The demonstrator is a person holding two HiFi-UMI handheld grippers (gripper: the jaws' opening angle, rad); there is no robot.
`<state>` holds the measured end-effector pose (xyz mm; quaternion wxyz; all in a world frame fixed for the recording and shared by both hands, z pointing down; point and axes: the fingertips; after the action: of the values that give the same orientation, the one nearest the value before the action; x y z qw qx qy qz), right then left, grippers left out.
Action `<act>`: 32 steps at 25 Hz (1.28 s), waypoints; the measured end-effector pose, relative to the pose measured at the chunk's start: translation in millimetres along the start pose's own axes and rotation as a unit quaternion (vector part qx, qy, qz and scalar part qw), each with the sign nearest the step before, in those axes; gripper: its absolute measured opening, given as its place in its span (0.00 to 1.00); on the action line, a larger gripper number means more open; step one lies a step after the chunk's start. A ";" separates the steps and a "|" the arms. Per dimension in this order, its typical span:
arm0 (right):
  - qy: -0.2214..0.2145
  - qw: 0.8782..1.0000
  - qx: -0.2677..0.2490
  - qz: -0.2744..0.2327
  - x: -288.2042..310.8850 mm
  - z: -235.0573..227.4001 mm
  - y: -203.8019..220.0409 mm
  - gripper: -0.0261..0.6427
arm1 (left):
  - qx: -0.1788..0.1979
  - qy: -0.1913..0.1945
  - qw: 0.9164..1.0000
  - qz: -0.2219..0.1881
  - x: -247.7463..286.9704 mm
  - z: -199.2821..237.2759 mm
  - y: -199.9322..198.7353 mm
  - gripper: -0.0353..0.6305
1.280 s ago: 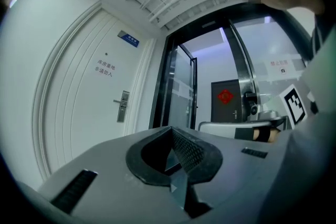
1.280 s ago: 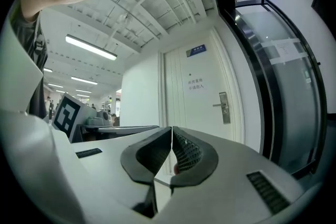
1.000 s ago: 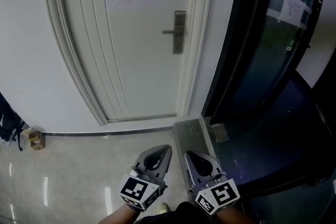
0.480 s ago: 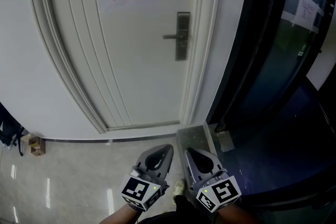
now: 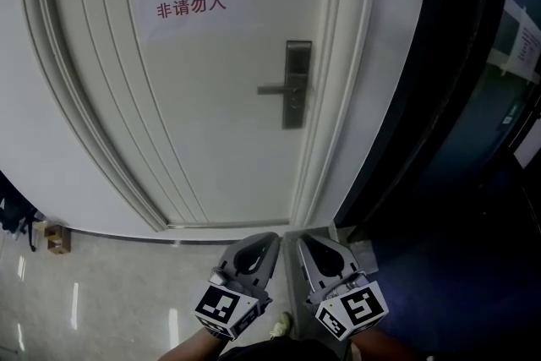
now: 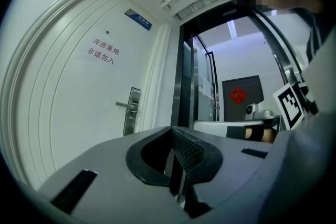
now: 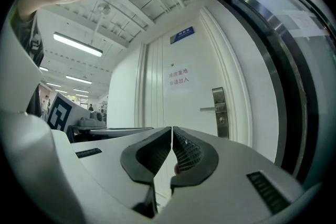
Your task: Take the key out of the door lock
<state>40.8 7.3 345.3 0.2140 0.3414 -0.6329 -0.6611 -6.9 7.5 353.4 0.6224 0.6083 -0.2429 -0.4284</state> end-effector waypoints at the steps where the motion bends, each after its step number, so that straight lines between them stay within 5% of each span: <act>1: -0.003 1.000 -0.001 -0.002 7.9 -11.1 -1.5 0.06 | 0.001 -0.004 1.000 -0.002 12.2 4.5 -0.9 0.06; 14: -0.007 1.000 0.006 -0.006 101.4 -107.8 9.0 0.06 | 0.006 -0.030 1.000 0.000 111.8 65.1 16.1 0.06; 32: 0.111 0.993 -0.016 0.035 264.1 -225.1 77.5 0.24 | -0.024 0.009 0.999 0.025 186.1 171.5 45.0 0.06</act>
<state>13.5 -345.3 381.5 0.3114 0.3868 -0.6061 -0.6214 -41.7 -245.8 380.4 0.6494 0.5911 -0.2420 -0.4127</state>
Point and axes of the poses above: the fingertips, and each gripper's own axes: x forward along the fingers, z to its left, y out of its underside, and after that the axes turned 9 degrees about -z, right-handed
